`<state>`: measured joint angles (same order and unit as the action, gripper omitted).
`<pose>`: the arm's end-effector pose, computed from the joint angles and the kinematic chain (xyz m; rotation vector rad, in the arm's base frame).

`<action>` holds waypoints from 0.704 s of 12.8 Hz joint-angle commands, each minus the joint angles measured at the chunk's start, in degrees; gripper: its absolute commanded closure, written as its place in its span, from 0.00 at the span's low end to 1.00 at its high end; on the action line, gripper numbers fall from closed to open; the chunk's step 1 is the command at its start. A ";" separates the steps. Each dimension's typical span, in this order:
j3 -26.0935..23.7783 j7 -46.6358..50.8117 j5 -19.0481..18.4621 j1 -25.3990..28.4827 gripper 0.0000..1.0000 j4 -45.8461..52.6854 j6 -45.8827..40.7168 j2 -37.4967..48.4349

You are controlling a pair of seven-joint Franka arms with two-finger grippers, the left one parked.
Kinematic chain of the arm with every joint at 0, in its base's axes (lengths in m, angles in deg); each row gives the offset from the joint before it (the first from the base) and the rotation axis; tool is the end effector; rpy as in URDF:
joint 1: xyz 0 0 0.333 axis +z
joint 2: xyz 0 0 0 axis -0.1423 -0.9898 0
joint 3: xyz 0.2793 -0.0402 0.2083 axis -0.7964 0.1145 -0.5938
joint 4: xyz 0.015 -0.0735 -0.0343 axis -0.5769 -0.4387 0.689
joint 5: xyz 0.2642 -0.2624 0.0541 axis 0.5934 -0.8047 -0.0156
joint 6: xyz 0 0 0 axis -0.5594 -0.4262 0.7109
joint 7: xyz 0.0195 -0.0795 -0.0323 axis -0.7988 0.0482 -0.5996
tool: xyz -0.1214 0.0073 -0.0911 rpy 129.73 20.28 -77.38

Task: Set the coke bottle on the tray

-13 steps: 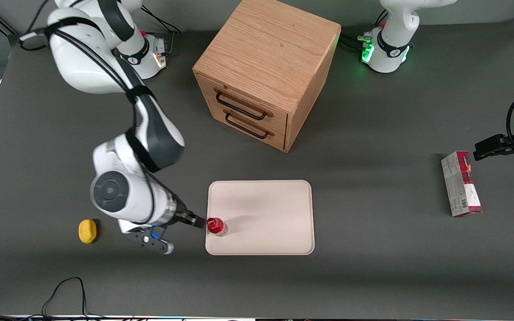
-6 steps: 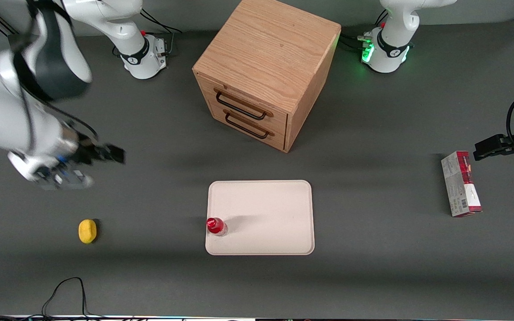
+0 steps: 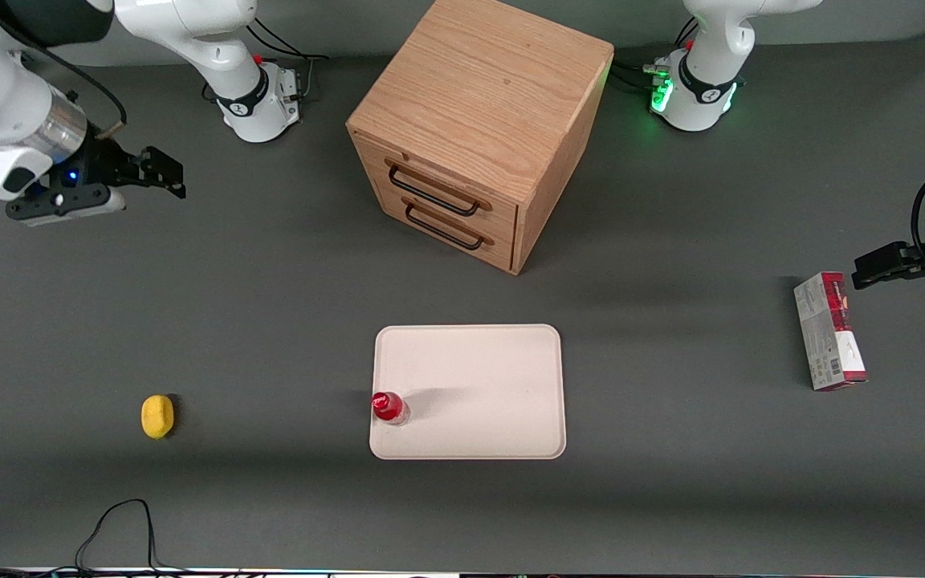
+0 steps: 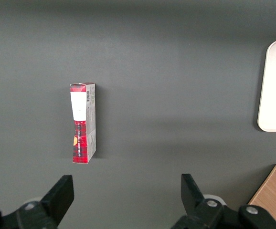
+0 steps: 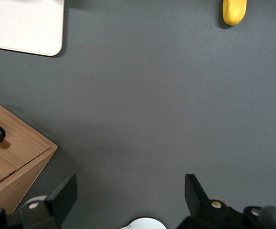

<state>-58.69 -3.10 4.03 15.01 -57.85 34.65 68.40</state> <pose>0.4368 0.0562 0.5568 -3.0951 -0.2104 0.1343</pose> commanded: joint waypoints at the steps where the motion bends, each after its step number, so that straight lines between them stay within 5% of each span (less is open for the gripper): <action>1: 3.20 -1.56 -0.34 2.49 0.00 3.27 -2.30 -1.91; 9: 2.95 -5.94 -0.08 0.04 0.00 13.21 -9.16 -8.94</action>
